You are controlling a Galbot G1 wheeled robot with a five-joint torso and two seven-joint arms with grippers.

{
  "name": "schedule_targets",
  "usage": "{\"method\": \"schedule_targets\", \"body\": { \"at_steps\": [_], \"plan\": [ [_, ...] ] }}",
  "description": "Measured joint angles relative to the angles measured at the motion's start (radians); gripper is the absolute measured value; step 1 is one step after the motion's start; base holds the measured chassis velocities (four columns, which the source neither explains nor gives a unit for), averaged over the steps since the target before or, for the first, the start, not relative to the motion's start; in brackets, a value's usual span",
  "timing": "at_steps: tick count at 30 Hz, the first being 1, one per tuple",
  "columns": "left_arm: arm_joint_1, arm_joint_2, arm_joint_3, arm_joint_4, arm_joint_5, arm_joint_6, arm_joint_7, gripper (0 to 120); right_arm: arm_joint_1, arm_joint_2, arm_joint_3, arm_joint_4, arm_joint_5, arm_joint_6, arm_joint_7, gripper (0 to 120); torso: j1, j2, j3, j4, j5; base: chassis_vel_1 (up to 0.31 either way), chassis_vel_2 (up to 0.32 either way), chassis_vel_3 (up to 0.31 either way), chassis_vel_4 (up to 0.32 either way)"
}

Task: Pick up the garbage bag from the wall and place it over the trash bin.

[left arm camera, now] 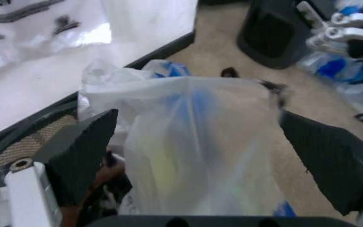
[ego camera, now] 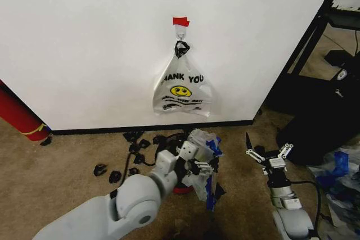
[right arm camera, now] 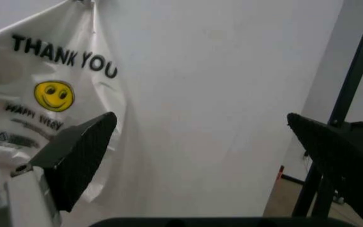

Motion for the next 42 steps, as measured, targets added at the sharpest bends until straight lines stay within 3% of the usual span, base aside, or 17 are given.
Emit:
{"method": "schedule_targets", "body": {
  "at_steps": [7, 15, 19, 20, 21, 24, 25, 34, 39, 40, 42],
  "plan": [
    [-0.005, 0.024, 0.002, 0.061, 0.156, 0.023, -0.034, 100, 0.002, 0.016, -0.012, -0.02, -0.027, 0.002, -0.001, 100, 0.0, 0.0, 0.0, 0.0, -0.0001, 0.0, 0.0, 0.0, 0.0],
    [0.067, 0.07, -0.059, 0.078, 0.178, 0.005, -0.057, 100, 0.025, 0.017, -0.017, -0.069, -0.009, 0.027, -0.062, 100, 0.0, 0.0, 0.0, 0.0003, 0.0, 0.0, 0.0, 0.0, 0.0],
    [0.099, 0.06, -0.109, 0.134, 0.206, -0.039, -0.067, 100, 0.046, -0.015, -0.014, -0.103, 0.191, 0.065, -0.373, 100, 0.0, 0.0, 0.0, 0.0002, -0.0001, 0.0, 0.0, 0.0, 0.0],
    [0.099, 0.06, -0.109, 0.134, 0.206, -0.039, -0.067, 100, 0.046, -0.015, -0.014, -0.103, 0.191, 0.065, -0.373, 100, 0.0, 0.0, 0.0, 0.0002, -0.0001, 0.0, 0.0, 0.0, 0.0],
    [0.107, 0.055, -0.123, 0.148, 0.214, -0.046, -0.067, 100, 0.053, -0.027, -0.01, -0.114, 0.273, 0.068, -0.493, 100, 0.0, 0.0, 0.0, 0.0002, -0.0002, 0.0, 0.0, 0.0, 0.0],
    [0.139, 0.044, -0.157, 0.185, 0.253, -0.061, -0.059, 100, 0.068, -0.058, -0.007, -0.148, 0.438, 0.045, -0.725, 100, 0.0, 0.0, 0.0, 0.0002, 0.0, 0.0, 0.0, 0.0, 0.0],
    [0.152, 0.043, -0.166, 0.19, 0.267, -0.064, -0.052, 100, 0.069, -0.066, -0.012, -0.153, 0.461, 0.03, -0.744, 100, 0.0, 0.0, 0.0, 0.0002, -0.0002, 0.0, 0.0, 0.0, 0.0],
    [0.231, 0.045, -0.231, 0.204, 0.342, -0.07, -0.004, 100, 0.067, -0.128, -0.102, -0.181, 0.562, -0.125, -0.705, 100, 0.0, 0.0, 0.0, 0.0002, 0.0002, 0.0, 0.0, 0.0, 0.0],
    [0.256, 0.051, -0.266, 0.223, 0.407, -0.093, 0.028, 100, 0.08, -0.174, -0.177, -0.167, 0.584, -0.311, -0.594, 100, 0.0, 0.0, 0.0, 0.0001, 0.0, 0.0, 0.0, 0.0, 0.0],
    [0.256, 0.051, -0.266, 0.223, 0.407, -0.093, 0.028, 100, 0.08, -0.174, -0.177, -0.167, 0.584, -0.311, -0.594, 100, 0.0, 0.0, 0.0, 0.0001, 0.0, 0.0, 0.0, 0.0, 0.0],
    [0.263, 0.054, -0.272, 0.222, 0.412, -0.095, 0.032, 100, 0.087, -0.194, -0.214, -0.142, 0.614, -0.431, -0.553, 100, 0.0, 0.0, 0.0, 0.0003, 0.0, 0.0, 0.0, 0.0, 0.0]
  ]
}}
